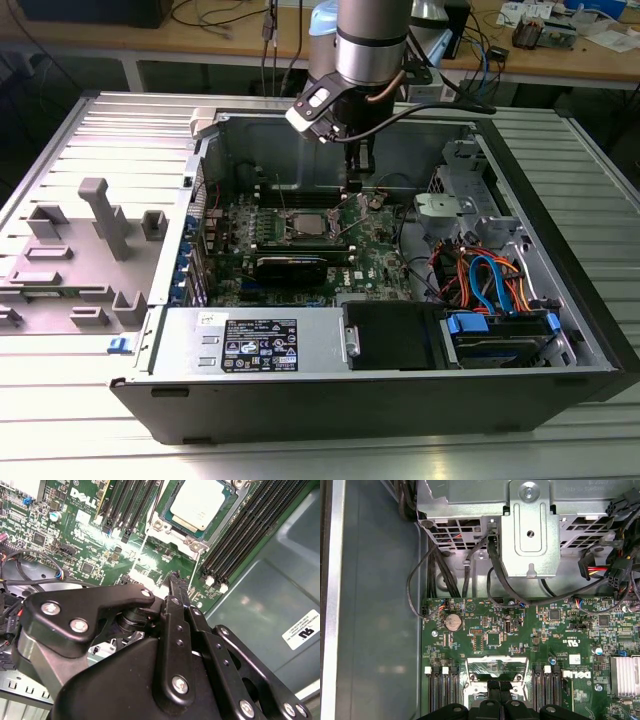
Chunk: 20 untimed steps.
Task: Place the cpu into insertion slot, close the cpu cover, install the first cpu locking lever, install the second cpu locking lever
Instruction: 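Close the cpu cover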
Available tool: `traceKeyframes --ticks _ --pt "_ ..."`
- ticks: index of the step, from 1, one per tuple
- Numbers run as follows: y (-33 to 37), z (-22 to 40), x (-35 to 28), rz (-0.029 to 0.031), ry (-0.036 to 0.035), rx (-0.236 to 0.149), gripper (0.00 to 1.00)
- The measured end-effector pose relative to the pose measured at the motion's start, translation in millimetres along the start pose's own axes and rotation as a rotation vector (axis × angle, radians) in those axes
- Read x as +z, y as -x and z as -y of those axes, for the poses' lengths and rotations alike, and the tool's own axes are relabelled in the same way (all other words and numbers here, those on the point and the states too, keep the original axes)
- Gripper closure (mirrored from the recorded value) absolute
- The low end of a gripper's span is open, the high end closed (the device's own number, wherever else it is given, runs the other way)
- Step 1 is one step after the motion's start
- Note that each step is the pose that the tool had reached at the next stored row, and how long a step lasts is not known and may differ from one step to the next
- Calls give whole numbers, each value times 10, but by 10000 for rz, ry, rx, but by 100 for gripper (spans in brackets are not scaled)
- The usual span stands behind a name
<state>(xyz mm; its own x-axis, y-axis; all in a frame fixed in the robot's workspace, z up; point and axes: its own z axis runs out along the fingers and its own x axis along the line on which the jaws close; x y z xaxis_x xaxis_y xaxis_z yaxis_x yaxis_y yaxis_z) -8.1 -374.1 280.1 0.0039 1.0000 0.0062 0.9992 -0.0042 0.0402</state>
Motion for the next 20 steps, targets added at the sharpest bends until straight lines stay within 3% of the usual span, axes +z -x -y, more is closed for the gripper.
traceKeyframes --ticks 10,20 --pt "0 -53 2 0 0 0 89" --pt "0 -64 3 0 0 0 89"
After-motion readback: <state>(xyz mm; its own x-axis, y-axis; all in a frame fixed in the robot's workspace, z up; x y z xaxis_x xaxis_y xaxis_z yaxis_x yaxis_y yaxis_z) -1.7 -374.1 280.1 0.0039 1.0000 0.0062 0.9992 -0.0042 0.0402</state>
